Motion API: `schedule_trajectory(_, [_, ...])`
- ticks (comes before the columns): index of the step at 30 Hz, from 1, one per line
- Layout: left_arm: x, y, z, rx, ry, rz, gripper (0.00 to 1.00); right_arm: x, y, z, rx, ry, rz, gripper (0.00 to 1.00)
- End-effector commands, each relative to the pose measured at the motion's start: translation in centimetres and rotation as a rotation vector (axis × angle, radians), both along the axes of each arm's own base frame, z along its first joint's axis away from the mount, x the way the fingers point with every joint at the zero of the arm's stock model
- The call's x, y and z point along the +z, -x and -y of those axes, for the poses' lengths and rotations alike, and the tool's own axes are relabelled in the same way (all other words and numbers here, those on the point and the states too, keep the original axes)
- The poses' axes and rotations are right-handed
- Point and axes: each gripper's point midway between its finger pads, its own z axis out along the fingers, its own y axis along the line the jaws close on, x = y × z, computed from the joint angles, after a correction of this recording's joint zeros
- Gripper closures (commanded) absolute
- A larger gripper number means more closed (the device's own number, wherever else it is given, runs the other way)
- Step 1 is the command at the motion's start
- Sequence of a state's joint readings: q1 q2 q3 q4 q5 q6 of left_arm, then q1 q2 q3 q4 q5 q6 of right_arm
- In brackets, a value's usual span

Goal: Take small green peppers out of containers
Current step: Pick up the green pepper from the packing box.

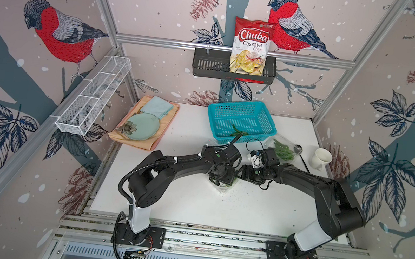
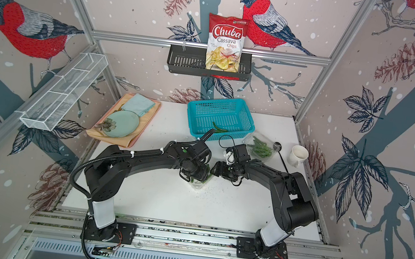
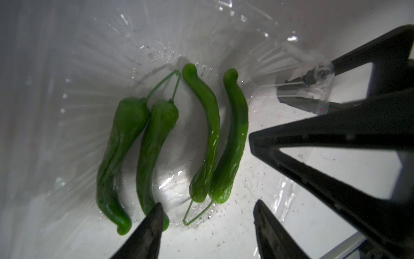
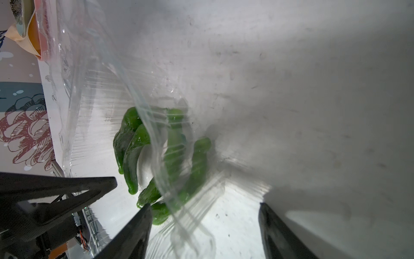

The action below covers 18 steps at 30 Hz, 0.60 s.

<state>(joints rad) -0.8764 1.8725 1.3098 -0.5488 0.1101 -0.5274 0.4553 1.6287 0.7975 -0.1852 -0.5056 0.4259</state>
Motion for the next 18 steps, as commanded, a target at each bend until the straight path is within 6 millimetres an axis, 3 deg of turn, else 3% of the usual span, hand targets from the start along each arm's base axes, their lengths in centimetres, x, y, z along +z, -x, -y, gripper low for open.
schedule_trajectory(1, [0.0, -0.4, 1.2, -0.03, 0.036, 0.007, 0.32, -0.4, 0.4, 0.4, -0.011, 0.017, -0.021, 0.25])
schedule_trajectory(5, [-1.2, -0.4, 1.4, -0.036, 0.024, -0.004, 0.33, -0.5, 0.3, 0.3, -0.012, 0.017, -0.023, 0.25])
schedule_trajectory(7, [-1.9, -0.4, 1.4, -0.035, 0.015, -0.01, 0.43, -0.5, 0.3, 0.2, -0.012, 0.015, -0.022, 0.26])
schedule_trajectory(10, [-2.4, -0.6, 1.5, -0.033, 0.008, -0.014, 0.48, -0.5, 0.2, 0.2, -0.01, 0.014, -0.024, 0.25])
schedule_trajectory(18, [-2.0, -0.9, 1.0, -0.027, -0.017, 0.006, 0.6, -0.4, 0.2, 0.3, -0.005, 0.015, -0.02, 0.25])
